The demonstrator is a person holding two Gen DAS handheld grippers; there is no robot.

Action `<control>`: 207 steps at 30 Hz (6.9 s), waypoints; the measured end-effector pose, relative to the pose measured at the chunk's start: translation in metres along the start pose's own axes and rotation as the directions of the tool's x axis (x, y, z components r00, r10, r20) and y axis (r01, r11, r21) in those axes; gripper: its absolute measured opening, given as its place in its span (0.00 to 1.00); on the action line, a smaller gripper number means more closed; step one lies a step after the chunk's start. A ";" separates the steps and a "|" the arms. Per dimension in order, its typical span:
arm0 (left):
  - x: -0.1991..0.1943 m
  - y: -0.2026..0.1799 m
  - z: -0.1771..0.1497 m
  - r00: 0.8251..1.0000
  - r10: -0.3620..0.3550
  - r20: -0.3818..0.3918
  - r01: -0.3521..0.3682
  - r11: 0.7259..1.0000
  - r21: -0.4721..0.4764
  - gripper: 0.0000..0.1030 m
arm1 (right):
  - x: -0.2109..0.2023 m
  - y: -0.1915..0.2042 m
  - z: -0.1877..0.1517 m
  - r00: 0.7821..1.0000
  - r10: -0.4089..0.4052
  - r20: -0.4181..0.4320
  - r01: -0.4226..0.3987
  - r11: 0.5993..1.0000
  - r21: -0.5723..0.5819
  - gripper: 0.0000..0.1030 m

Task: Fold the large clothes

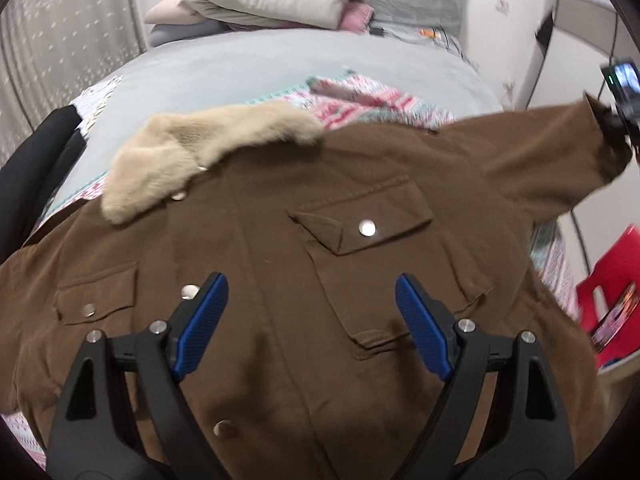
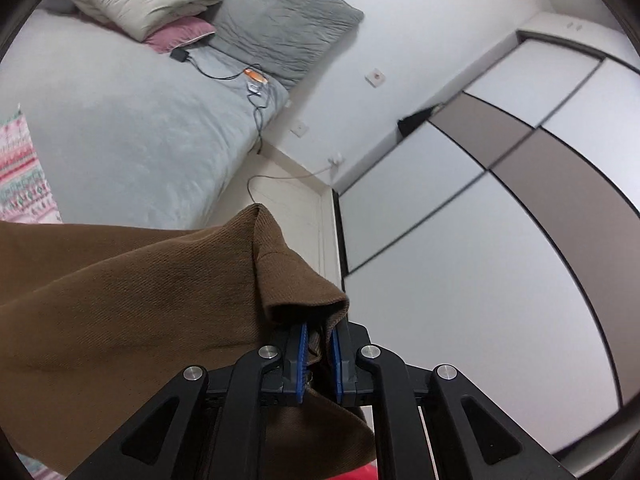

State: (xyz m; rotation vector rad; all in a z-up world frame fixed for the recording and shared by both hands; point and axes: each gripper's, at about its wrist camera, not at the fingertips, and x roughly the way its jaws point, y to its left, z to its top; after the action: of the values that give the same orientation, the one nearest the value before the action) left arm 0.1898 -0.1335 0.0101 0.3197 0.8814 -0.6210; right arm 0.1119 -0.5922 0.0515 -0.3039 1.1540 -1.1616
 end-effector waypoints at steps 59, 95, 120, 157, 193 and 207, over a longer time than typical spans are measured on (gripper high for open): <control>0.105 0.235 0.026 0.901 0.424 -0.088 -0.429 0.902 -0.047 0.32 | -0.144 0.371 0.008 0.812 0.583 0.043 -0.510 0.743 -0.433 0.20; 0.170 0.194 0.098 0.992 0.123 0.039 -0.099 0.919 -0.382 0.60 | -0.207 0.449 0.087 0.568 0.815 0.115 -0.823 0.557 0.116 0.56; -0.185 0.179 -0.127 0.993 0.110 -0.032 -0.114 0.961 -0.254 0.94 | -0.276 0.062 -0.161 0.423 0.900 0.110 -0.864 0.437 -0.250 0.80; -0.301 0.182 -0.260 0.919 -0.348 0.186 0.392 0.745 -0.540 0.15 | -0.255 -0.058 -0.312 -0.007 0.998 0.070 -0.991 -0.016 0.130 0.08; -0.174 0.085 -0.120 0.992 -0.099 -0.078 0.079 0.970 -0.228 0.90 | -0.075 0.009 -0.224 0.315 0.949 0.004 -0.806 0.266 0.530 0.54; -0.077 0.037 -0.023 0.987 -0.103 -0.127 0.080 0.981 -0.175 0.90 | 0.061 0.049 -0.229 0.237 0.946 0.222 -0.549 -0.058 0.834 0.55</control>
State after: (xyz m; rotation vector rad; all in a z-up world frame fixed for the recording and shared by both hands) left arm 0.1621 -0.0649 0.0576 0.1691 1.0772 -0.6095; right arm -0.0543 -0.5423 -0.1177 1.3966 0.7443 -0.4608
